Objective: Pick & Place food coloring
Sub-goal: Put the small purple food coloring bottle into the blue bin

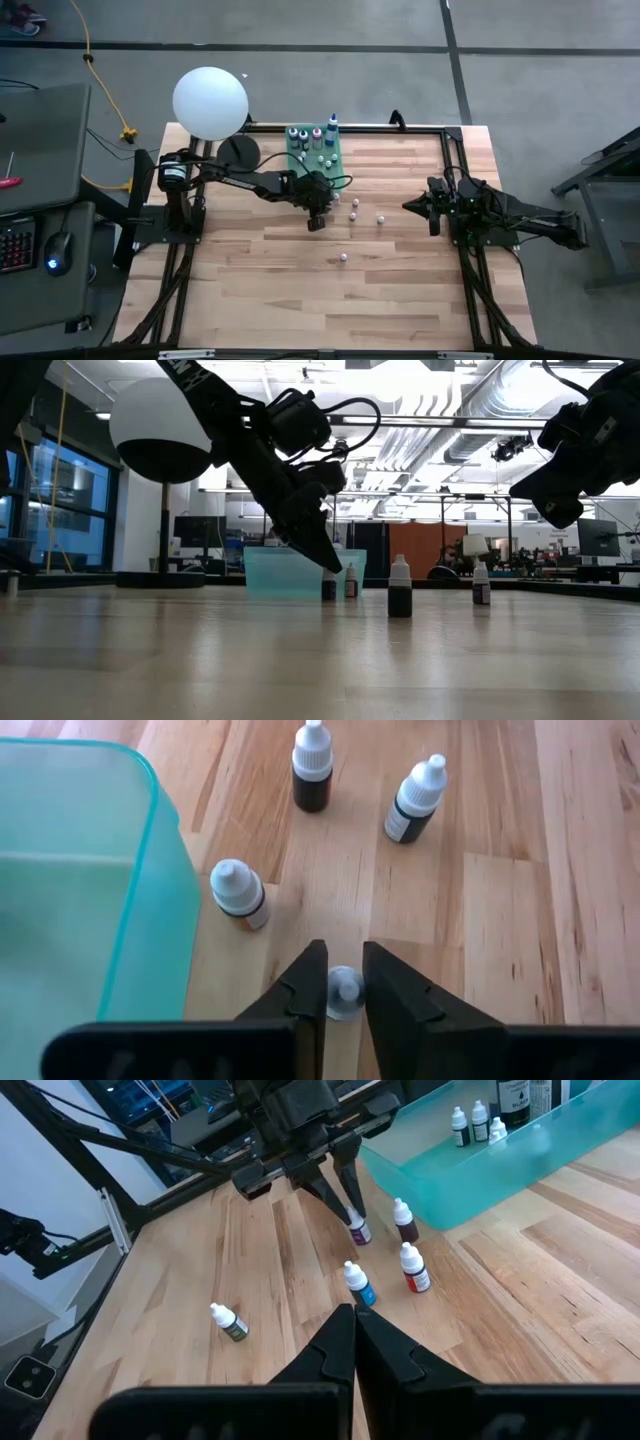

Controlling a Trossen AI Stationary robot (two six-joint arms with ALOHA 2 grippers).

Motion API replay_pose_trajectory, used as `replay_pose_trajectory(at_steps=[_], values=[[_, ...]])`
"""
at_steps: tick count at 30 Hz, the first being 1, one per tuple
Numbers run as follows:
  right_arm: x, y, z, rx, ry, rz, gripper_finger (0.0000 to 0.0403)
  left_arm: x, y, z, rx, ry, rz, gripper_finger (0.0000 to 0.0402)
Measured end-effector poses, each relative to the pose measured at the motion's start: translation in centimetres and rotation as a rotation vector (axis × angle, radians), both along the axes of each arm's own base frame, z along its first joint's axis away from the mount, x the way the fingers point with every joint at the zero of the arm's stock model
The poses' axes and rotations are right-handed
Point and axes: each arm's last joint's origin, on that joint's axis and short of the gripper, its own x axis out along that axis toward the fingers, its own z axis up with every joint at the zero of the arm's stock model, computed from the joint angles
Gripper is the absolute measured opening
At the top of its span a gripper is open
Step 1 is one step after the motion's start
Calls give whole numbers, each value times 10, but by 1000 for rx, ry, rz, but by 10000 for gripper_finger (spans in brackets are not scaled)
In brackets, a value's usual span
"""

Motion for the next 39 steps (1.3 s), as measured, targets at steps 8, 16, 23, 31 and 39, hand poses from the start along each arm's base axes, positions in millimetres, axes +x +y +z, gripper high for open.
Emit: replay_pose_trajectory(at_steps=[8, 16, 23, 31, 39], values=[[0, 0, 0, 0, 0, 0, 0, 0, 0, -1, 1, -3, 1, 61], [0, 0, 0, -1, 0, 0, 0, 0, 0, -1, 4, -3, 4, 35], [0, 0, 0, 0, 0, 0, 0, 0, 1, -1, 17, -1, 16, 35], [0, 0, 0, -1, 0, 0, 0, 0, 1, -1, 19, 1, 18, 34], [0, 0, 0, 0, 0, 0, 0, 8, 2, 12, 35, 21, 21, 33]])
